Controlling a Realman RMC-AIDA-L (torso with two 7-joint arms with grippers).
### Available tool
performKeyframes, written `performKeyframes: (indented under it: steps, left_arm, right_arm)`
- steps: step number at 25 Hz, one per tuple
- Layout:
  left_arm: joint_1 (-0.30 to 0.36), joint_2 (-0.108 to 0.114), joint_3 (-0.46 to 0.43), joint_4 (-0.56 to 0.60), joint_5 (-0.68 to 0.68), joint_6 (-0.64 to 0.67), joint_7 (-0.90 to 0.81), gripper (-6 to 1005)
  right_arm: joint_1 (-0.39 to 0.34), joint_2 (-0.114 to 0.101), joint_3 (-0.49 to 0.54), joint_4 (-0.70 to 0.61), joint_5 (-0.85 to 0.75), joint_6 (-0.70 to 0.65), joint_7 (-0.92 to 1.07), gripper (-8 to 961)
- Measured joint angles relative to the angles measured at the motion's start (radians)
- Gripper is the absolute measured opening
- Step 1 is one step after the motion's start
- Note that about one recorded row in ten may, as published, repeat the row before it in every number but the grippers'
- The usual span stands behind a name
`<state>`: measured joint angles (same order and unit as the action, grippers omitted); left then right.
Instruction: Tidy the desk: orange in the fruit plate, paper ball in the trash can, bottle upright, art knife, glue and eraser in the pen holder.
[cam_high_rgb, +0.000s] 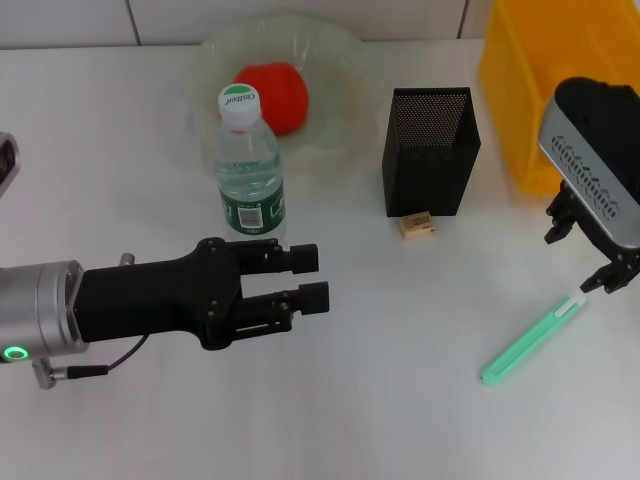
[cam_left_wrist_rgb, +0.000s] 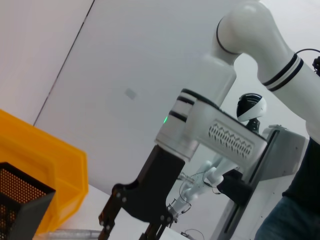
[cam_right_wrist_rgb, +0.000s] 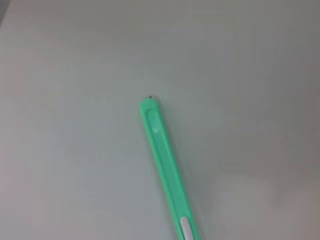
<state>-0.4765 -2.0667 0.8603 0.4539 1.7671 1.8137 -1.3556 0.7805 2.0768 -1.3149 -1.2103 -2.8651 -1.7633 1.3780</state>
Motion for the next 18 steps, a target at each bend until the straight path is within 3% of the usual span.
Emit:
performKeyframes:
  steps: [18]
  left_arm:
    - [0.014, 0.001, -0.037, -0.003, -0.011, -0.029, 0.004, 530]
  right_arm:
    - [0.004, 0.005, -0.061, 0.149, -0.002, 0.085, -0.108, 609]
